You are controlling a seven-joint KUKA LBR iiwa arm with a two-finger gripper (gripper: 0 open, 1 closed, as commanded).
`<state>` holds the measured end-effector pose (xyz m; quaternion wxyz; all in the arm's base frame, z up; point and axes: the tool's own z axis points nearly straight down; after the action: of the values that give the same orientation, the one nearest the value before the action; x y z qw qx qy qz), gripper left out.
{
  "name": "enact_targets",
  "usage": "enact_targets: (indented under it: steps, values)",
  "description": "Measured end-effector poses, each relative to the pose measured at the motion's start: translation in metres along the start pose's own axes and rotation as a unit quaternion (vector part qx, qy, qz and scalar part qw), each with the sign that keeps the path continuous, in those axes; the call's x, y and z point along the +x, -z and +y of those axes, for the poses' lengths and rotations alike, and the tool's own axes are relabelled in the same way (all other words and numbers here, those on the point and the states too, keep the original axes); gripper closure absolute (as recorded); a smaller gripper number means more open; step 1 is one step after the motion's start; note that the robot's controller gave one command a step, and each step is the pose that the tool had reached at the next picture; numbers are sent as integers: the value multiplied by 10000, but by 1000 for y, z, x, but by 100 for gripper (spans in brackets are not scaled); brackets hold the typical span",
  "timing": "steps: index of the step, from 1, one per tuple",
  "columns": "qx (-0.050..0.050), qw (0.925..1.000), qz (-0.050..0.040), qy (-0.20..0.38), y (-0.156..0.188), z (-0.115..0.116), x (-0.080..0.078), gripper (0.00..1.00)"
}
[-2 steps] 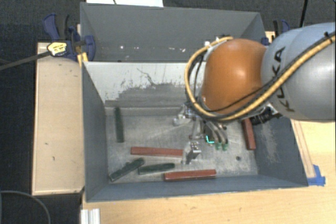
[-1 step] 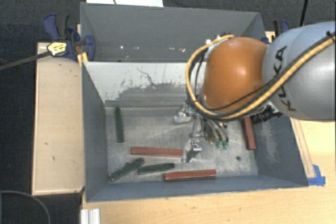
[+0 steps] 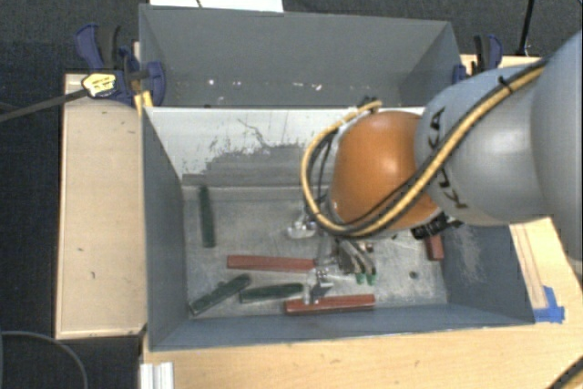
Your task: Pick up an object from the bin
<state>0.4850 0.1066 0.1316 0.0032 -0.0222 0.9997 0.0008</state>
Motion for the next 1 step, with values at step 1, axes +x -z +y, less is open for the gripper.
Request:
enact_targets:
  steps: [1]
  values:
    - [5, 9999, 41, 111, -18, 2, 3, 0]
